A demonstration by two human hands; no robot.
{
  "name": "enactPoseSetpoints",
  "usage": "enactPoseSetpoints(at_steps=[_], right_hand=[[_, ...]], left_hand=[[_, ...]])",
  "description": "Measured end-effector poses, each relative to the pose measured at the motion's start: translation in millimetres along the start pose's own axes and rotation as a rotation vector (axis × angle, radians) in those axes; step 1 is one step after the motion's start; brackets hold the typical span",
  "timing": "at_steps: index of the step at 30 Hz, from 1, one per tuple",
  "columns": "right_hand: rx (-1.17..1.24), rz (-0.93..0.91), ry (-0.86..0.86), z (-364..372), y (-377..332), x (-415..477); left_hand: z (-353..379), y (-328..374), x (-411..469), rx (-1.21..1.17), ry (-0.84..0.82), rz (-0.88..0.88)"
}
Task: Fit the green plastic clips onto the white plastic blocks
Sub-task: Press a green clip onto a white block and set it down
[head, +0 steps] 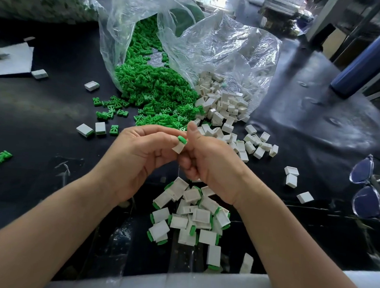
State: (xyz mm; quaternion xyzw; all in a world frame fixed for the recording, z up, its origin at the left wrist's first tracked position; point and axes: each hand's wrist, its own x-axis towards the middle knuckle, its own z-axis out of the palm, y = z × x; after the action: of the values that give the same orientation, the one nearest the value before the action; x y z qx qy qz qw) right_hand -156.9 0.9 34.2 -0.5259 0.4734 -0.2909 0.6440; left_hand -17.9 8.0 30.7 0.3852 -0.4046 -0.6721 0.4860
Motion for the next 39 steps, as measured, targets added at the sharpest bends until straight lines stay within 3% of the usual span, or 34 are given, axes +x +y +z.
enactPoseSetpoints(at_steps=[3,6,10,12,17,24,34,39], right_hand=[[-0.100,-0.018,0.077,-7,-2,0],[-0.233,-0.137,0.330,-19,-4,0],[-0.452,-0.239,0.686,-40,-1,5],[-0.558,-0.247,0.752,-46,1,8],[-0.824,-0.207,0.748,-47,9,16],[-1.094,-0.137,0.697,-41,14,23],[-0.821,-0.319,0.742,-38,7,15],[-0.685,-0.410,0.556,-28,4,11]], left_hand=[[-1,0,1,0.031,0.034,0.013],[-3,3,-1,0.139,0.077,0.052],[1,3,-8,0.276,-0.024,0.048],[3,3,-10,0.299,-0.080,0.028],[5,4,-14,0.414,-0.230,-0.007],[4,3,-12,0.379,-0.141,0.006],[1,-2,-4,0.375,0.105,0.016],[-1,-5,-2,0.388,0.190,0.060]])
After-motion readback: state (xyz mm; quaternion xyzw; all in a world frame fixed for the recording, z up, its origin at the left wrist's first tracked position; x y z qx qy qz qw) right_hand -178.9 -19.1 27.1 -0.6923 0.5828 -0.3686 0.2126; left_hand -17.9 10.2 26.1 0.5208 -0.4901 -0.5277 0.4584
